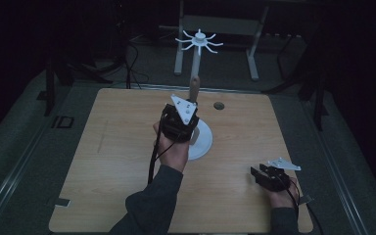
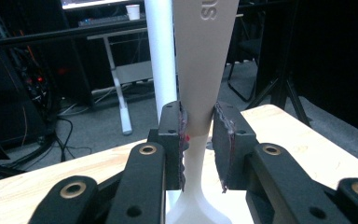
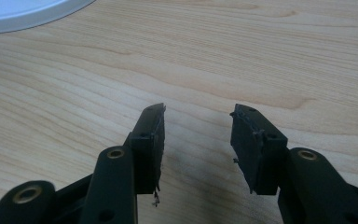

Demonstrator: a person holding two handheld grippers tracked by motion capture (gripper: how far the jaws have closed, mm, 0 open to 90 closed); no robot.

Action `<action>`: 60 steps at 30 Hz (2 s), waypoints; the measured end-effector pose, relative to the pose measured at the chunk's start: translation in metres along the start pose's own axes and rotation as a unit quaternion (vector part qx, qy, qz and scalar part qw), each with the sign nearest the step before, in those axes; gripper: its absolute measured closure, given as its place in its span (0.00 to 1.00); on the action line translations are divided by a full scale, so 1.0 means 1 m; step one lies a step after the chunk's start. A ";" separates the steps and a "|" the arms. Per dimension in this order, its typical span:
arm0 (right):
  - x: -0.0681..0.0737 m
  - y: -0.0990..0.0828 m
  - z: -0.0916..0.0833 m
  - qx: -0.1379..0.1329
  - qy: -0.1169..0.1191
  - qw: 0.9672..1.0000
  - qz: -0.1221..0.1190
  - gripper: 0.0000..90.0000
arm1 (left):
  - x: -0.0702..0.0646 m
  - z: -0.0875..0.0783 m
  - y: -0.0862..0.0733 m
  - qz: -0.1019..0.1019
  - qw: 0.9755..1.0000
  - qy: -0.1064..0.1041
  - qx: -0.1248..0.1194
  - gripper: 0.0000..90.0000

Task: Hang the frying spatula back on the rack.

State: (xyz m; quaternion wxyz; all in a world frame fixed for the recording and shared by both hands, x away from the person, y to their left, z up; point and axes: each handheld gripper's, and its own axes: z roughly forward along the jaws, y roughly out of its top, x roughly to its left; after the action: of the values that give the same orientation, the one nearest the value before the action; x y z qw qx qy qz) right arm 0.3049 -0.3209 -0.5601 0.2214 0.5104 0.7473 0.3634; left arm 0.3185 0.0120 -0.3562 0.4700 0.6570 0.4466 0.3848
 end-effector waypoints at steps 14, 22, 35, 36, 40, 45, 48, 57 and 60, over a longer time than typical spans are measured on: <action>0.000 0.000 0.000 0.000 -0.001 1.000 0.000 0.60 | 0.000 0.001 0.008 -0.003 1.000 0.007 -0.007 0.82; 0.000 0.000 0.001 0.002 0.000 1.000 0.000 0.60 | 0.001 0.002 0.015 -0.002 1.000 0.005 -0.010 0.82; -0.001 0.000 0.001 0.002 0.000 1.000 -0.002 0.60 | 0.000 0.002 0.024 0.005 1.000 0.005 -0.015 0.82; -0.001 0.000 0.001 0.002 0.000 1.000 -0.002 0.60 | 0.000 0.002 0.025 0.006 1.000 0.006 -0.016 0.82; 0.000 0.000 0.001 0.003 0.000 1.000 -0.001 0.60 | -0.001 0.002 0.027 0.007 1.000 0.009 -0.016 0.82; -0.001 0.000 0.001 0.003 0.000 1.000 -0.001 0.60 | -0.001 0.003 0.031 0.008 1.000 0.016 -0.015 0.82; -0.001 0.000 0.001 0.002 0.000 1.000 -0.002 0.60 | -0.001 0.004 0.034 0.007 1.000 0.019 -0.017 0.82; -0.001 0.000 0.000 0.002 0.000 1.000 -0.002 0.60 | -0.001 0.006 0.040 0.007 1.000 0.025 -0.016 0.82; 0.000 0.000 0.001 0.002 0.001 1.000 -0.002 0.60 | -0.001 0.010 0.042 0.007 0.999 0.029 -0.012 0.82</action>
State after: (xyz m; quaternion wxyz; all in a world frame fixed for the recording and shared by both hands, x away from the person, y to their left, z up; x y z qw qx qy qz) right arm 0.3055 -0.3212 -0.5604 0.2204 0.5094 0.7492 0.3614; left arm 0.3373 0.0016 -0.3186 0.4622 0.6432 0.4505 0.4121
